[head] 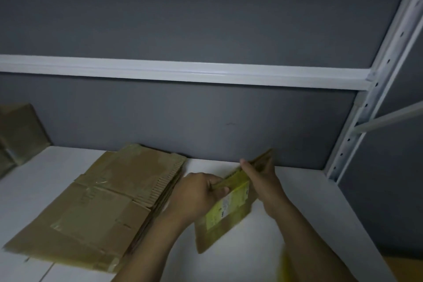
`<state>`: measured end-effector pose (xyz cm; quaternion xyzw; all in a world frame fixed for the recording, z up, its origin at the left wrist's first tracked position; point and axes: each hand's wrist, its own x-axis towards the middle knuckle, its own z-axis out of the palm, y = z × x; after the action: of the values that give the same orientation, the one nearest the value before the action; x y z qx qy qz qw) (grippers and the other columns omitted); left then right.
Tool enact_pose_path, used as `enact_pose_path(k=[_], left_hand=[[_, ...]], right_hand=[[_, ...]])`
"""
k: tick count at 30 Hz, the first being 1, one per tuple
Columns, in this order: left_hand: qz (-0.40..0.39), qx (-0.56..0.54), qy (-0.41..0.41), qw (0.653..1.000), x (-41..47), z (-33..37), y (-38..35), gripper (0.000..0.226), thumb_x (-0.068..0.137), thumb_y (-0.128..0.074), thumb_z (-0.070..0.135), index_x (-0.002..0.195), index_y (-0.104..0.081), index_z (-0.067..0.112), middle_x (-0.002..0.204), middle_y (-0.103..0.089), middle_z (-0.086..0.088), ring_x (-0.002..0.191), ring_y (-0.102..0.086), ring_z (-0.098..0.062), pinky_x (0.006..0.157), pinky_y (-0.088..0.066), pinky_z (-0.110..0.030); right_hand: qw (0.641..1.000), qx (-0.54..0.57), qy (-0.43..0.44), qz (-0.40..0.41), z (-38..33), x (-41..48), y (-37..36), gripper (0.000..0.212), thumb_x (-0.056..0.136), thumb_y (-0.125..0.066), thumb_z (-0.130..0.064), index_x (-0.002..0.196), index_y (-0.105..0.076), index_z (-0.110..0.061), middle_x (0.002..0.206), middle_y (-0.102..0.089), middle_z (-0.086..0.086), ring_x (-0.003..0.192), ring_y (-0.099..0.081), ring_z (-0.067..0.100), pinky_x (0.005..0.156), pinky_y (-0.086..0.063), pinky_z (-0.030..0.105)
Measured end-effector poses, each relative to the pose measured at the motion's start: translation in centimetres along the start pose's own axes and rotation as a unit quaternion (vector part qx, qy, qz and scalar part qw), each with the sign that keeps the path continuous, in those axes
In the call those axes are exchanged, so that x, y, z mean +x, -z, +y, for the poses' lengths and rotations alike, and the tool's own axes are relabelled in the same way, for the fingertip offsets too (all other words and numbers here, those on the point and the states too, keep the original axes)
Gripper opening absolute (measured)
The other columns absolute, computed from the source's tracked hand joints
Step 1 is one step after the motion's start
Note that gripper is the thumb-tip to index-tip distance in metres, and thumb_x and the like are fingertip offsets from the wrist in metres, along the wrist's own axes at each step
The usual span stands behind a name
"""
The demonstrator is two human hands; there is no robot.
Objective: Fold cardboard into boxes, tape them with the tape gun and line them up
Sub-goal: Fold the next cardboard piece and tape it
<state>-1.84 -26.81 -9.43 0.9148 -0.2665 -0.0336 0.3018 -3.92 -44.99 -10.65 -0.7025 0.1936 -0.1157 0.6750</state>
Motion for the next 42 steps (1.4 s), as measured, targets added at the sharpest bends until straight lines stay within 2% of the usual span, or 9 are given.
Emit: enact_pose_path(k=[3, 8, 14, 19, 24, 27, 32, 38, 42], left_hand=[[-0.040, -0.073, 0.025, 0.996, 0.4, 0.5, 0.6, 0.044, 0.086, -0.047, 0.069, 0.084, -0.072, 0.034, 0.077, -0.071, 0.011, 0.071, -0.066, -0.003, 0.075, -0.056, -0.038], [-0.068, -0.061, 0.067, 0.994, 2.8, 1.2, 1.2, 0.039, 0.086, -0.059, 0.057, 0.114, -0.067, 0.030, 0.108, -0.068, 0.010, 0.100, -0.062, -0.005, 0.092, -0.049, -0.027], [0.032, -0.068, 0.078, 0.994, 4.1, 0.3, 1.0, 0.022, 0.092, -0.057, 0.011, 0.083, -0.073, 0.024, 0.083, -0.068, 0.008, 0.077, -0.061, -0.008, 0.069, -0.047, -0.021], [0.168, -0.178, 0.142, 0.959, 5.1, -1.6, 0.9, 0.011, 0.091, -0.063, 0.013, 0.085, -0.070, 0.020, 0.082, -0.065, 0.009, 0.087, -0.064, -0.015, 0.072, -0.047, -0.024], [0.262, -0.234, 0.108, 0.930, 4.8, -1.1, -0.1, 0.022, 0.091, -0.064, 0.033, 0.093, -0.060, 0.011, 0.084, -0.067, -0.006, 0.073, -0.068, -0.019, 0.066, -0.054, -0.029], [0.199, -0.383, 0.061, 0.900, 3.8, -0.3, -0.5, 0.048, 0.093, -0.053, 0.050, 0.091, -0.054, 0.001, 0.083, -0.062, -0.011, 0.075, -0.070, -0.022, 0.076, -0.059, -0.038], [-0.013, -0.269, -0.111, 0.957, 1.8, -3.6, -1.6, 0.047, 0.078, -0.045, 0.064, 0.097, -0.064, 0.026, 0.104, -0.062, 0.009, 0.107, -0.056, -0.006, 0.093, -0.041, -0.026], [-0.091, -0.094, -0.134, 0.982, 2.6, -5.7, -2.2, 0.069, 0.056, -0.065, 0.071, 0.120, -0.048, 0.052, 0.140, -0.027, 0.038, 0.137, 0.007, 0.018, 0.116, 0.016, -0.033], [-0.005, -0.166, -0.073, 0.983, 3.4, -5.8, -2.9, 0.058, 0.058, -0.066, 0.077, 0.108, -0.058, 0.049, 0.138, -0.032, 0.032, 0.139, -0.014, 0.011, 0.121, -0.013, -0.039]], right_hand=[[0.999, -0.024, -0.022, 0.003, -0.2, 0.2, 0.5, 0.065, 0.088, -0.065, -0.033, 0.142, -0.029, -0.032, 0.109, -0.058, -0.008, 0.088, -0.059, 0.009, 0.061, -0.048, 0.023], [0.994, -0.109, -0.018, -0.025, -0.4, 0.4, 1.4, 0.055, 0.091, -0.051, -0.025, 0.142, -0.033, -0.033, 0.095, -0.058, -0.011, 0.085, -0.058, 0.009, 0.065, -0.049, 0.026], [0.981, -0.193, -0.010, -0.004, -0.3, 1.0, 3.9, 0.019, 0.086, -0.048, -0.022, 0.074, -0.057, -0.032, 0.079, -0.060, 0.002, 0.076, -0.058, 0.018, 0.074, -0.048, 0.035], [0.983, -0.180, 0.027, -0.004, 0.1, 0.4, 5.6, 0.038, 0.092, -0.048, -0.024, 0.124, -0.058, -0.040, 0.114, -0.063, -0.008, 0.102, -0.060, 0.013, 0.094, -0.051, 0.043], [0.981, -0.181, 0.068, 0.027, 1.0, -0.5, 5.1, 0.039, 0.095, -0.045, -0.026, 0.131, -0.052, -0.040, 0.120, -0.061, -0.007, 0.105, -0.058, 0.014, 0.096, -0.050, 0.044], [0.977, -0.195, 0.077, 0.044, 1.1, -0.5, 5.1, 0.040, 0.095, -0.045, -0.027, 0.133, -0.051, -0.036, 0.119, -0.061, -0.004, 0.102, -0.059, 0.015, 0.094, -0.050, 0.045], [0.970, -0.214, 0.097, 0.060, 1.4, -0.7, 5.1, 0.039, 0.095, -0.044, -0.026, 0.133, -0.050, -0.033, 0.120, -0.059, -0.005, 0.100, -0.058, 0.014, 0.091, -0.051, 0.043], [0.970, -0.225, 0.094, -0.017, 1.4, -0.9, 5.7, 0.043, 0.083, -0.038, -0.052, 0.117, -0.059, -0.038, 0.130, -0.052, -0.013, 0.111, -0.052, 0.007, 0.098, -0.046, 0.041], [0.967, -0.206, 0.058, -0.136, 1.6, -1.3, 6.2, 0.044, 0.087, -0.051, -0.061, 0.126, -0.050, -0.041, 0.136, -0.041, -0.021, 0.110, -0.050, -0.005, 0.087, -0.045, 0.016]])
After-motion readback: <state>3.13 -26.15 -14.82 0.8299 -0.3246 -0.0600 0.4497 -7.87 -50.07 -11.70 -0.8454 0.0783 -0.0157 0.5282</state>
